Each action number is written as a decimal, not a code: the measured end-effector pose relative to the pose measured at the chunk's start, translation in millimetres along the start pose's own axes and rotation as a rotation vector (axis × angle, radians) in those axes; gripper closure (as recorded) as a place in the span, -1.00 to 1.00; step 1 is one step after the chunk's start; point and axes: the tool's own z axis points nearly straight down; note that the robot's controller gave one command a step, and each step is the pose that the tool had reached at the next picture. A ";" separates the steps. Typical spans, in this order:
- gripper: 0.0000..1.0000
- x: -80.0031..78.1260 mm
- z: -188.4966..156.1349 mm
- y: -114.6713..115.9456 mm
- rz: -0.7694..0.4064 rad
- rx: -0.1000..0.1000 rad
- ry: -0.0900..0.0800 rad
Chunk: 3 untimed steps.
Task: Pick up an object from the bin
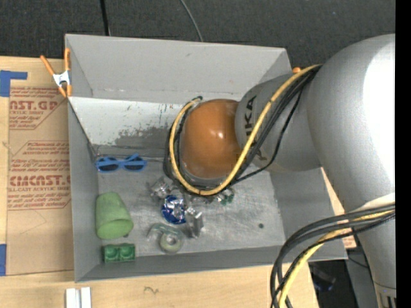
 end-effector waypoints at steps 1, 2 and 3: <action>1.00 -2.4 -2.7 -0.1 0.001 0.001 -0.007; 1.00 13.0 -104.1 -14.3 0.011 0.003 -0.002; 1.00 24.7 -168.0 -23.7 0.016 0.003 -0.002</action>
Offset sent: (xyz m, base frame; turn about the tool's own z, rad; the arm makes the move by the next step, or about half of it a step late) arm 0.0000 0.0000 0.0000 0.0000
